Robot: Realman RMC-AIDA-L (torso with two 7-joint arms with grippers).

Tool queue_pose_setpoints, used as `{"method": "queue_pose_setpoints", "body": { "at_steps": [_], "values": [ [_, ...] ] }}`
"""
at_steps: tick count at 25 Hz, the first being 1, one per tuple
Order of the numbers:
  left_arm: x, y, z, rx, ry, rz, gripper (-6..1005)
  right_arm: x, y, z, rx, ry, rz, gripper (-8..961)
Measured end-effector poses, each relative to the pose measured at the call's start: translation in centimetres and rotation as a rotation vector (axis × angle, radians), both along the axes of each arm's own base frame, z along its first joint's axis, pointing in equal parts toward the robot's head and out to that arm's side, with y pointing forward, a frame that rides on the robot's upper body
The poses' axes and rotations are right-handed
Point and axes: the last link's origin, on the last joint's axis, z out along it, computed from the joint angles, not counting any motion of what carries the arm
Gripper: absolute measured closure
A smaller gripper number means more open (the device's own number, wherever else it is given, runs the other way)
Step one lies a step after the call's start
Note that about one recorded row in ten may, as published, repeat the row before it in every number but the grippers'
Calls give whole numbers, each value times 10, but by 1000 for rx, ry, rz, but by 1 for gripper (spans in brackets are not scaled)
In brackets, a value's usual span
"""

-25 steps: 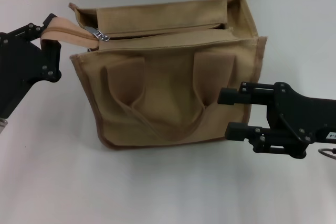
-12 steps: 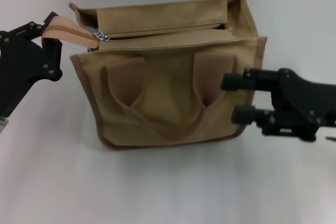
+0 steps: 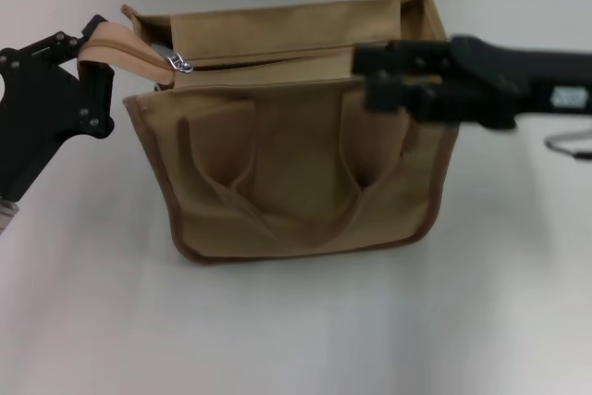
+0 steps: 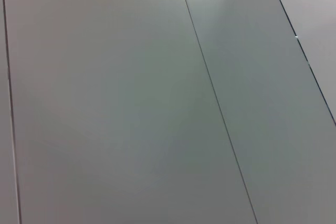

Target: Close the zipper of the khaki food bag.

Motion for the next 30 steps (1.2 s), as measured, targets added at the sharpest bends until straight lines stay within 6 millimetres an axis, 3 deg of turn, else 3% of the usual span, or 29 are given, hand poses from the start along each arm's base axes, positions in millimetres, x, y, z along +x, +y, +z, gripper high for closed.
{"method": "queue_pose_setpoints", "body": {
  "at_steps": [7,14,23,30],
  "values": [
    [1,2,0,2,-1,-4,979,-26,32,-2,-15,-64,-80,346],
    [2,3,2,11,-4,-2,978,-41,42,-3,-47,-82,-99,348],
    [2,4,2,12,-5,-3,977,-45,50,-4,-76,-97,-173,351],
    [4,5,2,11,-7,-10,976,-64,57,-17,-163,-192,-204,353]
  ]
}}
